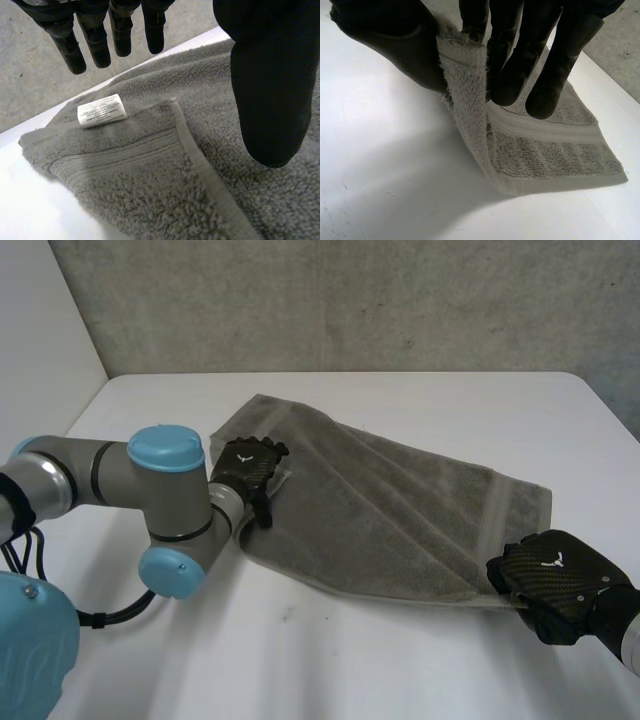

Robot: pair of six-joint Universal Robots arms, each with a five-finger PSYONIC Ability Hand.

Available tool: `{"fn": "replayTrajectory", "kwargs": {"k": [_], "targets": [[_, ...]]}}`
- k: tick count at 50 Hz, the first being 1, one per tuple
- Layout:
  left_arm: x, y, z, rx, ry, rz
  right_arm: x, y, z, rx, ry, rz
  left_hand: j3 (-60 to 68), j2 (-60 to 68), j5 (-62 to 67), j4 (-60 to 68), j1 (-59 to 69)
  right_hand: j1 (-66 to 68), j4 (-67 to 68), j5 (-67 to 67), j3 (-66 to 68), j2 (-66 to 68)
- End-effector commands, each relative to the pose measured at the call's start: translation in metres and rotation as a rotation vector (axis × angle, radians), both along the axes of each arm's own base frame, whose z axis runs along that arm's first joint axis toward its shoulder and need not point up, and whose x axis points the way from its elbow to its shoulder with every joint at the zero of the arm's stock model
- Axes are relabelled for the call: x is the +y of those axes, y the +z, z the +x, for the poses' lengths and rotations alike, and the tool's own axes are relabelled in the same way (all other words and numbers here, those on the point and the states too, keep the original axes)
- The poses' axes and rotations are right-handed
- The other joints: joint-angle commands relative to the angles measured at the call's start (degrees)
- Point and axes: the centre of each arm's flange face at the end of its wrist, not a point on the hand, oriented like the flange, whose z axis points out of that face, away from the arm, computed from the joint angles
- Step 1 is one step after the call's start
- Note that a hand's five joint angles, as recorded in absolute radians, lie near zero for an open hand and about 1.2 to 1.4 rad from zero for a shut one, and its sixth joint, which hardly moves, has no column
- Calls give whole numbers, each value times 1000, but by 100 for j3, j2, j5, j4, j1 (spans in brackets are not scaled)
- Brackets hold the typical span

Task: Fold the towel.

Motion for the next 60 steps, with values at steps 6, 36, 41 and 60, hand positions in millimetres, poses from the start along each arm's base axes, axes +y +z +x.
{"fn": "replayTrajectory", "kwargs": {"k": [6, 36, 41, 60], "targets": [[-22, -5, 21, -127, 174, -69, -16, 5, -14, 2, -66, -27, 343, 352, 338, 339, 310, 347, 317, 158, 296, 312], [45, 74, 90, -79, 201, -183, -46, 41, -6, -40, -50, -130, 107, 116, 102, 103, 75, 347, 317, 158, 296, 312], [56, 67, 82, -68, 87, -158, -53, 71, -1, -117, -65, -197, 175, 183, 170, 170, 142, 347, 317, 158, 296, 312], [67, 27, 60, 12, 17, 42, -42, 176, 23, -298, -14, -347, 124, 133, 119, 120, 92, 347, 317, 158, 296, 312]]}}
